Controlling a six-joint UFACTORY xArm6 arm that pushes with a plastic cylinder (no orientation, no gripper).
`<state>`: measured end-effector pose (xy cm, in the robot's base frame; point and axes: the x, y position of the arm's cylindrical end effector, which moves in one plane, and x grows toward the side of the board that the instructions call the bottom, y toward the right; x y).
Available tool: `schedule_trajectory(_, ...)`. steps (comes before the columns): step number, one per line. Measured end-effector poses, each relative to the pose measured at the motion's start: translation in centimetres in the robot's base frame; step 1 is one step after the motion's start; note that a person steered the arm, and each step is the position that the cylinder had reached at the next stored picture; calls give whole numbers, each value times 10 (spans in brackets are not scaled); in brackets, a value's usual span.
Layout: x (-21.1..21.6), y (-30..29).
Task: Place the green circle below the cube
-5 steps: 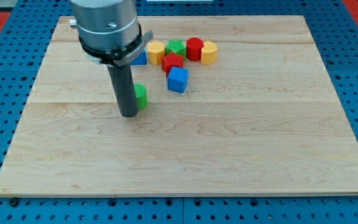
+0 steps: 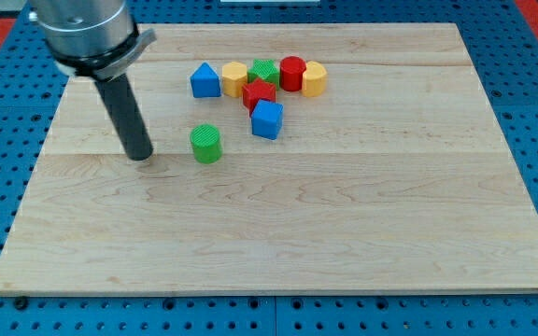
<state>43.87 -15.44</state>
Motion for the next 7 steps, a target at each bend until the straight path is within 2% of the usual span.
schedule_trajectory(1, -27, 5)
schedule_trajectory(2, -34, 17)
schedule_trajectory(4, -5, 28)
schedule_trajectory(7, 10, 36)
